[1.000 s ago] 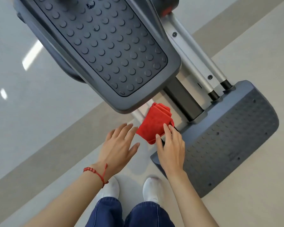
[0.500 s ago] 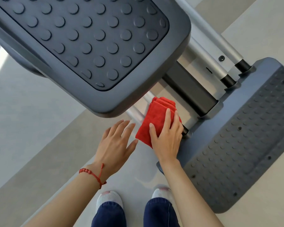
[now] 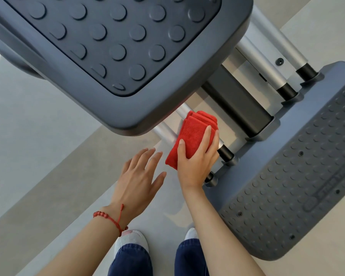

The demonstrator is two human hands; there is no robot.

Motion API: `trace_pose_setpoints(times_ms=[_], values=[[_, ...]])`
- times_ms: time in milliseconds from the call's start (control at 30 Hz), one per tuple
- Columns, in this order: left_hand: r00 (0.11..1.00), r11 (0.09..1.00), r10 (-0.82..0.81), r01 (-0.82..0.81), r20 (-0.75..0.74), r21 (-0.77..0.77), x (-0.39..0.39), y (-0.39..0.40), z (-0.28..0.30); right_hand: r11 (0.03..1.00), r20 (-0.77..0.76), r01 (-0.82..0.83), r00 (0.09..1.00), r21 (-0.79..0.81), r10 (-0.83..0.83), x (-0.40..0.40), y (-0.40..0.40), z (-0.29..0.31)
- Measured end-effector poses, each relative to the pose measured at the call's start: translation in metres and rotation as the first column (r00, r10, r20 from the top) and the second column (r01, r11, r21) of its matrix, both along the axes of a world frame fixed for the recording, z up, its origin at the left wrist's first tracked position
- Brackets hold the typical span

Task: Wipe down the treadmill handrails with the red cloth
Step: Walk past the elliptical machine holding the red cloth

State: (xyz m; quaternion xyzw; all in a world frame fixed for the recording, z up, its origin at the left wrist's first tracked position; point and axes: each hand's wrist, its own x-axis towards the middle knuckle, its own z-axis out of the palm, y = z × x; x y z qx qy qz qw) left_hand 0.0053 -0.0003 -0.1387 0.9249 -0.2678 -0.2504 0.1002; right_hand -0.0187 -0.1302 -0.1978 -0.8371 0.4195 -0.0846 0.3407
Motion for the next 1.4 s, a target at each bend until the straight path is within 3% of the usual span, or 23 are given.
trace_pose_setpoints(times_ms=[300, 667, 900, 1400], values=[[1.0, 1.0, -0.005, 0.005, -0.007, 0.001, -0.006, 0.006, -0.004, 0.994, 0.171, 0.015, 0.985, 0.111, -0.034, -0.001, -0.012, 0.0], [1.0, 1.0, 0.008, -0.008, 0.024, -0.026, -0.006, 0.016, 0.044, 0.977, 0.202, -0.106, 0.977, 0.183, 0.068, -0.025, 0.0, 0.047], [0.998, 0.998, 0.047, -0.046, 0.033, -0.051, -0.017, 0.029, 0.109, 0.979, 0.207, -0.115, 0.975, 0.169, 0.078, -0.051, 0.008, 0.122], [0.976, 0.974, 0.179, -0.158, 0.12, -0.165, -0.019, 0.07, 0.305, 0.979, 0.257, -0.137, 0.962, 0.151, 0.095, -0.049, 0.053, 0.345]])
